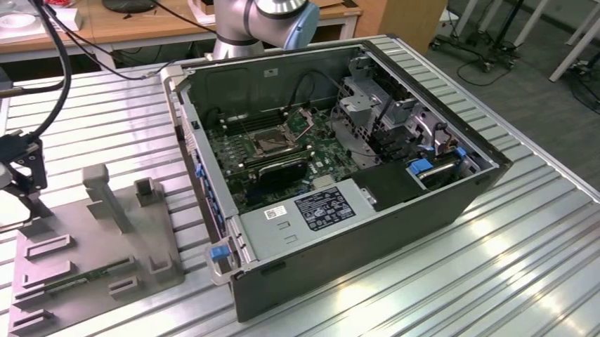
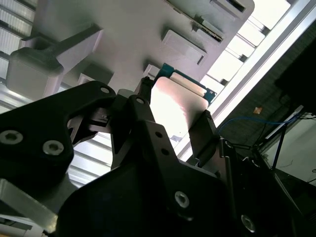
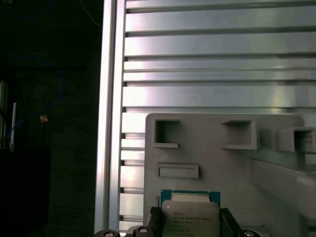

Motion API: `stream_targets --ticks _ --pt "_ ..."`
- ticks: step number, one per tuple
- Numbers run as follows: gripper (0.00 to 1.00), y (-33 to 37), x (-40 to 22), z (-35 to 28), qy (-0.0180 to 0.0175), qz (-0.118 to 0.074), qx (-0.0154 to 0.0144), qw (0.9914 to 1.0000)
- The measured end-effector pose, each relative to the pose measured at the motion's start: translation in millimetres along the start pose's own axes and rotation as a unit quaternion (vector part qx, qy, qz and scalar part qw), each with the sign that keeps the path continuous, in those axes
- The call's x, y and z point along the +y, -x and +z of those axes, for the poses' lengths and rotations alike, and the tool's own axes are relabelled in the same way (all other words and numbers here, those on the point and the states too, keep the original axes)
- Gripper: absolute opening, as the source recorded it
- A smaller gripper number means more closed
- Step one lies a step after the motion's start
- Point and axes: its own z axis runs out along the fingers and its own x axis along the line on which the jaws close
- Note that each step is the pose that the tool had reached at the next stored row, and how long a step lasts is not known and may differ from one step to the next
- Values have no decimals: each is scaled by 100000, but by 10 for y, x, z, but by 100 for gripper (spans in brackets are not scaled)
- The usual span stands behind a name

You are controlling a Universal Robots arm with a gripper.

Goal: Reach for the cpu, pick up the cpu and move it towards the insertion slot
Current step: 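Pick up the cpu and move it towards the insertion slot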

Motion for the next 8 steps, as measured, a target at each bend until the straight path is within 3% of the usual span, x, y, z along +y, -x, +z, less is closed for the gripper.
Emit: stream_targets --ticks 8 --pt "55 47 0 1 8 3 -6 100000"
